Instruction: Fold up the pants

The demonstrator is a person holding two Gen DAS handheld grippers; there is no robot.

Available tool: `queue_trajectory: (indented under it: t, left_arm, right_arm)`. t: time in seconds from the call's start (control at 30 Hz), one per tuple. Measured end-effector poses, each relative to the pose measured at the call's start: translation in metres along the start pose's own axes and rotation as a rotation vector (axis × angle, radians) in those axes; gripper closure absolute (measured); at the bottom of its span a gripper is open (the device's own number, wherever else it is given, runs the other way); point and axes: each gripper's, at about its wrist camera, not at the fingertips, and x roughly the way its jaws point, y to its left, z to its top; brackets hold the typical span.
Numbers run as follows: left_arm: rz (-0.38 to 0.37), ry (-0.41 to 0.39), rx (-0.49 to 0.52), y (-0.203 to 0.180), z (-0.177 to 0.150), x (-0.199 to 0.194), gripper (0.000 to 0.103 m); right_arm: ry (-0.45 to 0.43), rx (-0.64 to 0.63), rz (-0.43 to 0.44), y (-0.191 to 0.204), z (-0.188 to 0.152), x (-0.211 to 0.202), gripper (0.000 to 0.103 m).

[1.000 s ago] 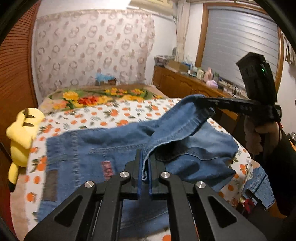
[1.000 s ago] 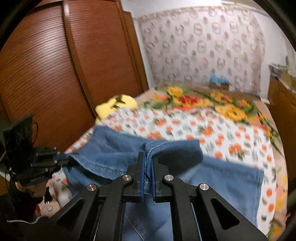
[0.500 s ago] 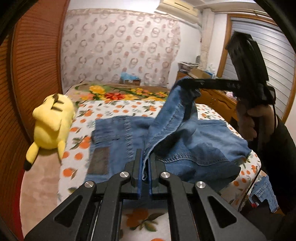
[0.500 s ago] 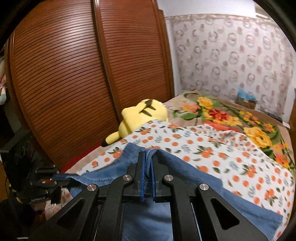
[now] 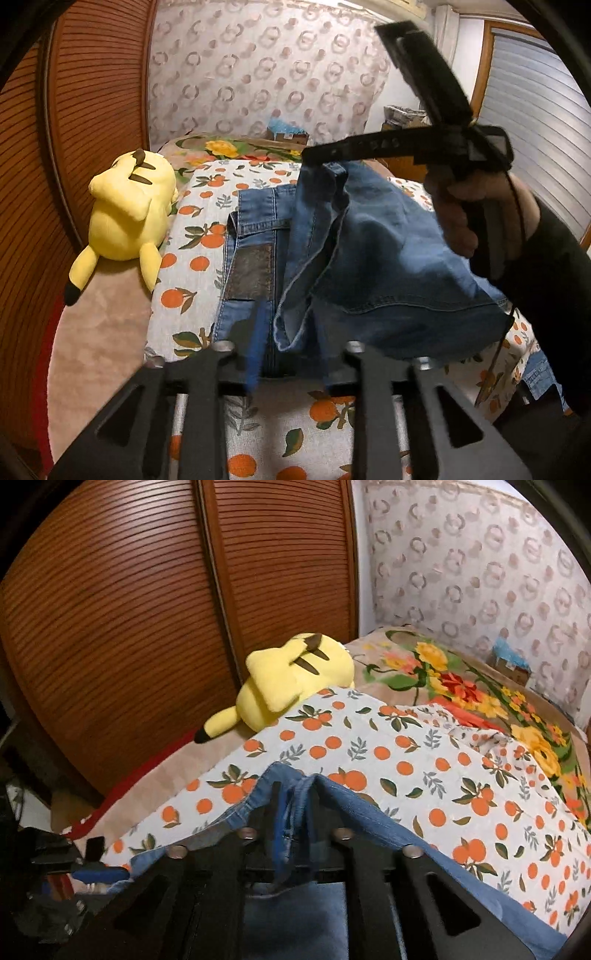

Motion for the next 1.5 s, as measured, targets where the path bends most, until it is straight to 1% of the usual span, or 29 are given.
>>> queue_trajectory:
  t: [0.03, 0.07, 0.1, 0.13, 0.2, 0.3, 0.37, 0.5, 0.63, 0.77, 0.83, 0.87, 0.9, 0.93, 0.97, 1.0, 1.07, 1.13, 1.2, 1.27, 1.37, 1.5]
  left_arm:
    - [-0.005, -0.006, 0.003, 0.0, 0.0, -0.001, 0.059]
    - [-0.012, -0.012, 0.005, -0.001, 0.001, -0.003, 0.059]
    - [-0.015, -0.015, 0.007, -0.002, 0.001, -0.003, 0.059]
    - [-0.011, -0.021, 0.006, -0.003, 0.002, -0.005, 0.059]
    - [-0.003, -0.036, -0.002, -0.004, 0.004, -0.005, 0.059]
    - [-0.011, -0.049, 0.006, -0.008, 0.007, -0.004, 0.059]
    - [-0.02, -0.049, 0.025, -0.013, 0.008, 0.0, 0.059]
    - [-0.016, -0.01, 0.035, -0.015, 0.009, 0.015, 0.06]
    - [0.007, 0.054, 0.012, -0.007, 0.004, 0.034, 0.06]
    - [-0.013, 0.079, 0.0, -0.005, -0.004, 0.043, 0.06]
    - [-0.016, 0.076, -0.002, -0.006, -0.005, 0.044, 0.062]
    - [-0.021, 0.074, 0.003, -0.007, -0.004, 0.044, 0.069]
    - [-0.029, 0.074, 0.01, -0.009, -0.005, 0.044, 0.073]
    - [-0.036, 0.072, 0.02, -0.011, -0.005, 0.043, 0.081]
    - [-0.039, 0.073, 0.031, -0.014, -0.006, 0.042, 0.087]
    - [-0.033, 0.074, 0.041, -0.016, -0.007, 0.041, 0.088]
    - [-0.021, 0.063, 0.047, -0.018, -0.008, 0.036, 0.095]
    - [-0.009, 0.03, 0.033, -0.016, -0.007, 0.025, 0.096]
    - [0.005, -0.026, 0.012, -0.011, -0.005, 0.006, 0.096]
    - [0.016, -0.05, 0.008, -0.008, -0.005, -0.006, 0.096]
    - [0.042, -0.056, 0.0, -0.001, -0.007, -0.016, 0.096]
    - [0.05, -0.037, -0.009, 0.005, -0.01, -0.014, 0.096]
  right_arm:
    - [-0.003, 0.007, -0.001, 0.0, 0.001, 0.001, 0.071]
    - [-0.012, 0.012, -0.002, 0.0, 0.001, -0.001, 0.057]
    - [-0.028, 0.013, -0.005, 0.001, 0.002, -0.004, 0.053]
    - [-0.045, 0.01, -0.003, 0.003, 0.001, -0.006, 0.053]
    - [-0.076, 0.009, -0.005, 0.005, -0.003, -0.015, 0.047]
    - [-0.128, 0.023, -0.009, 0.002, -0.01, -0.03, 0.044]
    - [-0.144, 0.03, -0.002, -0.002, -0.016, -0.037, 0.044]
    - [-0.118, 0.018, -0.053, -0.01, -0.03, -0.039, 0.044]
    - [-0.086, 0.029, -0.088, -0.016, -0.049, -0.044, 0.044]
    - [-0.077, 0.035, -0.117, -0.022, -0.073, -0.061, 0.044]
    - [-0.07, 0.04, -0.13, -0.023, -0.085, -0.07, 0.044]
    - [-0.065, 0.046, -0.134, -0.024, -0.093, -0.073, 0.044]
    - [-0.062, 0.052, -0.136, -0.025, -0.098, -0.08, 0.044]
    - [-0.059, 0.057, -0.138, -0.026, -0.103, -0.083, 0.044]
    - [-0.057, 0.062, -0.141, -0.026, -0.107, -0.086, 0.044]
    - [-0.056, 0.067, -0.144, -0.027, -0.111, -0.091, 0.044]
    - [-0.057, 0.082, -0.146, -0.028, -0.121, -0.101, 0.044]
    - [-0.061, 0.097, -0.145, -0.029, -0.126, -0.107, 0.044]
    - [-0.066, 0.106, -0.15, -0.029, -0.13, -0.115, 0.044]
    - [-0.071, 0.112, -0.151, -0.029, -0.136, -0.12, 0.044]
    - [-0.076, 0.127, -0.143, -0.029, -0.144, -0.127, 0.044]
    - [-0.082, 0.148, -0.148, -0.027, -0.156, -0.135, 0.044]
